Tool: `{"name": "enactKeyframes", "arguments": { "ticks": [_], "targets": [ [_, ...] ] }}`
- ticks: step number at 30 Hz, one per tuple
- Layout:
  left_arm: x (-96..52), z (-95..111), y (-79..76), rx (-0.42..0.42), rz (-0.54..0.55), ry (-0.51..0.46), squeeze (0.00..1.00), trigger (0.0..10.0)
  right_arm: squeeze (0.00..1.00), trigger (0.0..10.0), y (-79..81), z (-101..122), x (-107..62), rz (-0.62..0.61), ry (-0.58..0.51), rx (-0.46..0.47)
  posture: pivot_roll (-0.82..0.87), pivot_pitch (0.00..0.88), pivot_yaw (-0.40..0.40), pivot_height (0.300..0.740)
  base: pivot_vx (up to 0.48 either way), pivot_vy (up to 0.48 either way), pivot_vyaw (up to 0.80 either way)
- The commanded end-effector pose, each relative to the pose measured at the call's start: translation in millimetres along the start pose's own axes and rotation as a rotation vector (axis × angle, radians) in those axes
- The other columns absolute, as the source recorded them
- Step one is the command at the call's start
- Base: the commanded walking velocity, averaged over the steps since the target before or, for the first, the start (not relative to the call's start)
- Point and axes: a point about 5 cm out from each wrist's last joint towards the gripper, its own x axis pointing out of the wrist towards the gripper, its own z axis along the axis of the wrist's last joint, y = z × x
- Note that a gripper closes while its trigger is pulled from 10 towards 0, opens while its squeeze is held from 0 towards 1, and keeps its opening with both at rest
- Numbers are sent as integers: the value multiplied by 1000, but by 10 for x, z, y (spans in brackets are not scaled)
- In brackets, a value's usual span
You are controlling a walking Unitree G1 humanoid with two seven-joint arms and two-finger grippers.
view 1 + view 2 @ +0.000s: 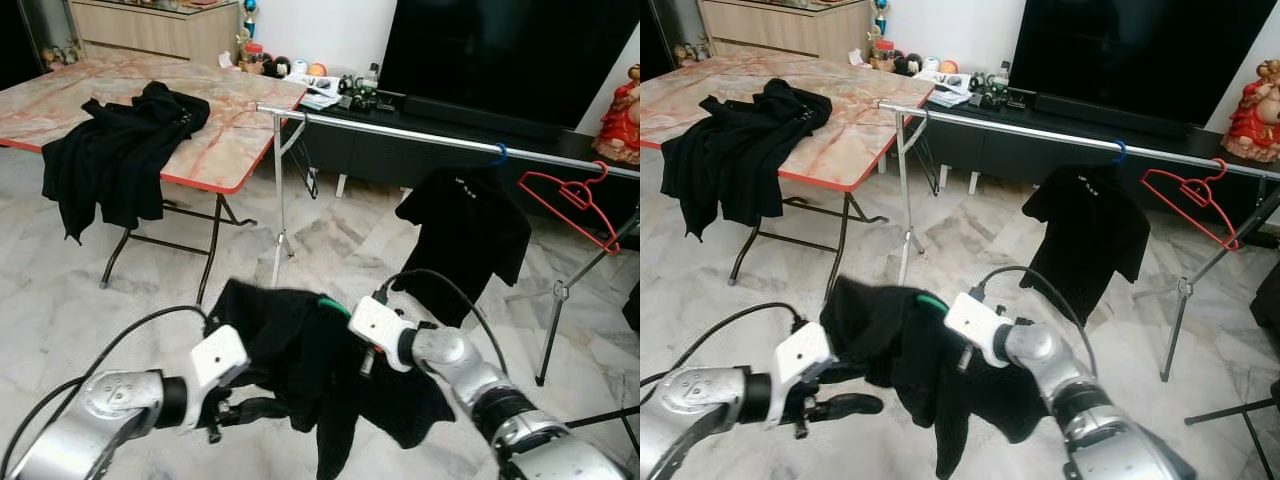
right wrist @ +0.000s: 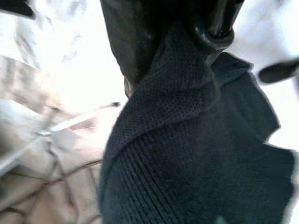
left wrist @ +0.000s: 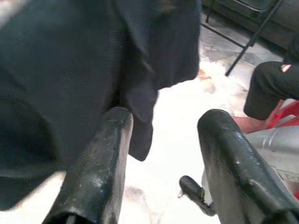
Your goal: Hang hanger
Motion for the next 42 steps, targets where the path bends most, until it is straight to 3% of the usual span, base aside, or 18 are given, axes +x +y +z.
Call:
{"name": "enactKeyframes", "arguments": {
  "ticks": [1, 2, 10, 21, 22, 39, 41, 42],
  "targets": [
    [-24, 7, 19, 11, 13, -1, 1000, 10000, 0, 0, -11, -2, -56, 45, -11, -32, 245, 0, -138, 740, 0, 0, 0],
    [-25, -6, 26, 11, 16, 5, 1000, 10000, 0, 0, 16, -48, -107, 120, -1, -38, 247, 0, -141, 740, 0, 0, 0],
    [33, -72, 6, 7, -2, 30, 1000, 10000, 0, 0, 175, -131, -182, 362, -2, -52, 254, 0, -146, 740, 0, 0, 0],
    [145, -122, -54, -5, -50, 49, 1000, 10000, 0, 0, 295, -82, -111, 456, -42, -68, 260, 0, -147, 740, 0, 0, 0],
    [157, -118, -73, -9, -68, 46, 0, 10000, 0, 0, 301, -74, -105, 461, -45, -71, 260, 0, -147, 740, 0, 0, 0],
    [364, -137, -155, -1, -111, 54, 0, 10000, 0, 0, 395, 95, 9, 520, -135, -106, 254, 0, -142, 740, 0, 0, 0],
    [377, -137, -167, 0, -119, 55, 0, 9451, 0, 0, 398, 104, 16, 519, -140, -108, 254, 0, -141, 740, 0, 0, 0],
    [386, -139, -174, 1, -123, 57, 0, 7490, 0, 0, 397, 113, 23, 512, -145, -109, 254, 0, -141, 740, 0, 0, 0]
  ]
}}
